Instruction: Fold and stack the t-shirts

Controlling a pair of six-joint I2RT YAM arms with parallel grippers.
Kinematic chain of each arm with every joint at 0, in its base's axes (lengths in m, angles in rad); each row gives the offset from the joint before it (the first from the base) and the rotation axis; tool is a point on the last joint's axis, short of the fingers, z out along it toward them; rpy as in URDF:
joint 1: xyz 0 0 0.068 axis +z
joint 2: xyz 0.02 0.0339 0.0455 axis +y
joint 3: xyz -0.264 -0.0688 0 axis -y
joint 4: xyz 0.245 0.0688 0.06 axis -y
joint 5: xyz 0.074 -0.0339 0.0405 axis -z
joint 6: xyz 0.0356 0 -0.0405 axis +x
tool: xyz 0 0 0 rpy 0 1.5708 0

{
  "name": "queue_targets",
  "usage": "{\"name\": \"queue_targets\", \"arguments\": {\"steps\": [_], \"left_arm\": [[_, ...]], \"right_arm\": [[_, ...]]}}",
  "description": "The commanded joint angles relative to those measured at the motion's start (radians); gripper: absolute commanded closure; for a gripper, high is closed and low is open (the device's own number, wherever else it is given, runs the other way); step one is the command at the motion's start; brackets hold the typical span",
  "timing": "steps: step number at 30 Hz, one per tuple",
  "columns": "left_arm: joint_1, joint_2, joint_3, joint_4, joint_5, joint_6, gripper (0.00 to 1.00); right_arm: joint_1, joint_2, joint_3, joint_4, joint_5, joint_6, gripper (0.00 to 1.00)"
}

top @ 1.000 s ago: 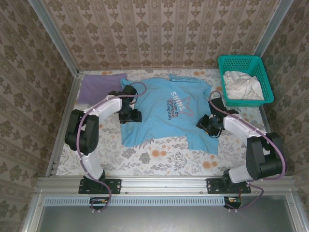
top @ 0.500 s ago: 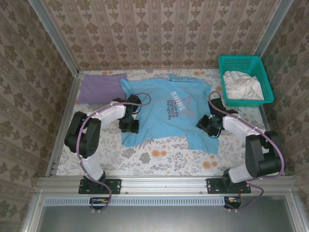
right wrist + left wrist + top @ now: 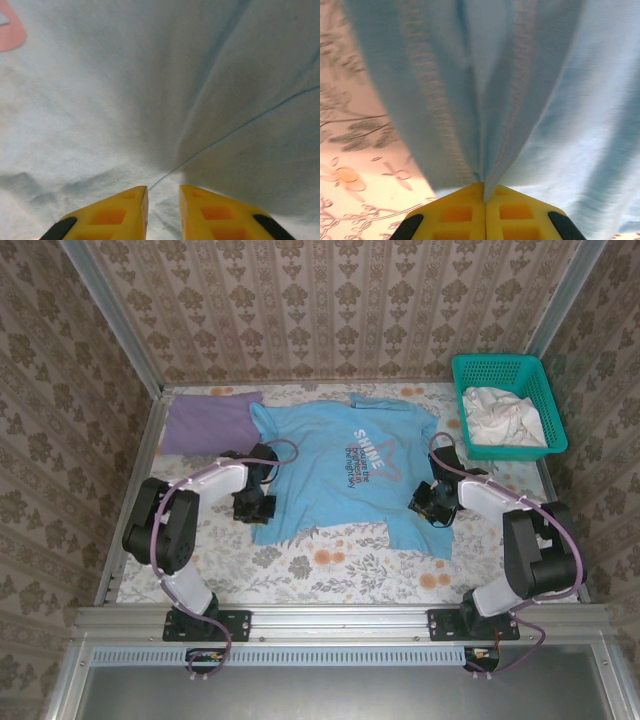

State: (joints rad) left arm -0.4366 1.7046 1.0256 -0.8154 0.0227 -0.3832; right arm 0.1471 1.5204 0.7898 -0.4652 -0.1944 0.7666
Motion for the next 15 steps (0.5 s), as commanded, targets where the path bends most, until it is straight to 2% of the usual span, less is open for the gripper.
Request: {"name": "queue_targets", "arguments": {"steps": [1, 11, 15], "left_arm": [[0.037, -0.048, -0.049, 0.015, 0.021, -0.036, 0.96], [0.157, -0.189, -0.241, 0.114, 0.101, -0.191, 0.93], [0.21, -0.249, -0.317, 0.157, 0.139, -0.262, 0.82]], "right_arm": [[-0.001, 0.035, -0.021, 0.008, -0.013, 0.019, 0.8], [-0.023, 0.041, -0.027, -0.021, -0.017, 0.043, 0.88], [-0.03, 0.032, -0.038, -0.04, -0.019, 0.061, 0.88]]}}
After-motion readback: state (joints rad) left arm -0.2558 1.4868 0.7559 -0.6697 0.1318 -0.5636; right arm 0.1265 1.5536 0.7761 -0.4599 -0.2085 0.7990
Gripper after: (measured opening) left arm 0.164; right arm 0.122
